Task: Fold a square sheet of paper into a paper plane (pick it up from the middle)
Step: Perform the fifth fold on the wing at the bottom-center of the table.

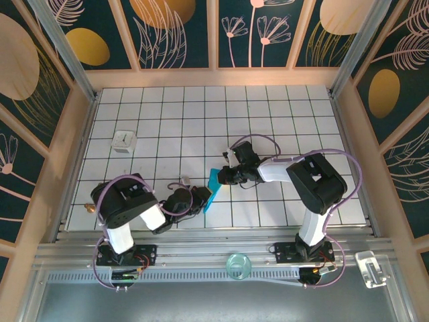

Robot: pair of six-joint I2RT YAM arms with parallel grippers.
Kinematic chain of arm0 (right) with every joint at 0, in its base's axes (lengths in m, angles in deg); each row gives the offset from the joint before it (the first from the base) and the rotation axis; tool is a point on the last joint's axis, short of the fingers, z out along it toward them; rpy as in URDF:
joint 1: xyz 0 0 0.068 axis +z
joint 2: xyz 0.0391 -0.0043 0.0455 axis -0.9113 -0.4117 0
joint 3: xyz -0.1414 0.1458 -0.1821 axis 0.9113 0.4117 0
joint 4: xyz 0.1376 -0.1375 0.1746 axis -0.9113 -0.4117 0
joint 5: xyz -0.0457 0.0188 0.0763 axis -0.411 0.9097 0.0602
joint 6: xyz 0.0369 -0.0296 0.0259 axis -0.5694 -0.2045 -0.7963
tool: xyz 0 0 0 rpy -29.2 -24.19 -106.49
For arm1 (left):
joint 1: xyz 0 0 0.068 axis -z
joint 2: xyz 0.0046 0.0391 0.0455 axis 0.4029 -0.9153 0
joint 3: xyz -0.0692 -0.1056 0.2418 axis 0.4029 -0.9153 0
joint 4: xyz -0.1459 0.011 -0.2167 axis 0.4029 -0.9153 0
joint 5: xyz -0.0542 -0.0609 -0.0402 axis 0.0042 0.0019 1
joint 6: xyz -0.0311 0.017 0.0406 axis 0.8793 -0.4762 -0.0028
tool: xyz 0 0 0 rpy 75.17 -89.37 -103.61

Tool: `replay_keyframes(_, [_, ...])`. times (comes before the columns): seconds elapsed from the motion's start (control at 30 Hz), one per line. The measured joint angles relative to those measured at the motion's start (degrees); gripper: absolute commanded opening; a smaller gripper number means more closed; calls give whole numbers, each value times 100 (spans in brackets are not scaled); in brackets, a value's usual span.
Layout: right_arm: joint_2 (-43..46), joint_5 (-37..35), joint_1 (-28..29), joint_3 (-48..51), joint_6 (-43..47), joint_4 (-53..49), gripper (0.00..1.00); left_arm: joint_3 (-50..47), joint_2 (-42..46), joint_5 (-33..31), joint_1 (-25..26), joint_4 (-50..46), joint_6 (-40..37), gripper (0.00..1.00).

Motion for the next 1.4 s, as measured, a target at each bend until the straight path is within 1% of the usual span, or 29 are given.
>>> replay_keyframes(0.13, [0,-2,0,0,52,-2,7,2,616,-20,0,-686,-411,30])
replay_keyframes(0.23, [0,-7,0,0,72,-2,7,4,1025,-20,0,-1064,-699,37])
replay_keyframes(0.33, [0,-7,0,0,92,-4,6,7,1394,-2,-2,-1440,-1023,41])
replay_keyframes(0.43, [0,-7,0,0,94,-4,6,76,1790,83,-9,-1985,-1469,41])
replay_keyframes(0.57, [0,-7,0,-13,98,-26,6,439,2085,271,-11,-2859,-2142,41])
replay_keyframes(0.73, [-20,-9,0,-52,170,-72,6,911,2184,463,-9,-3954,-2964,41])
replay_keyframes(0.87, [-24,-11,0,-61,186,-76,6,1104,2164,507,-9,-4562,-3438,41])
replay_keyframes(0.97, [-24,-11,0,-61,195,-76,6,1209,2063,566,-9,-4833,-3694,39])
replay_keyframes(1.17, [-28,-9,0,-66,195,-85,6,1261,1764,719,-11,-4968,-3943,28])
replay_keyframes(1.23, [-28,-9,0,-70,197,-87,6,1261,1685,763,-9,-4972,-3974,22])
replay_keyframes(1.33, [-31,-9,0,-70,197,-90,6,1268,1665,807,-9,-4968,-4011,17])
replay_keyframes(1.4, [-31,-9,0,-70,195,-90,6,1270,1665,826,-9,-4966,-4013,15])
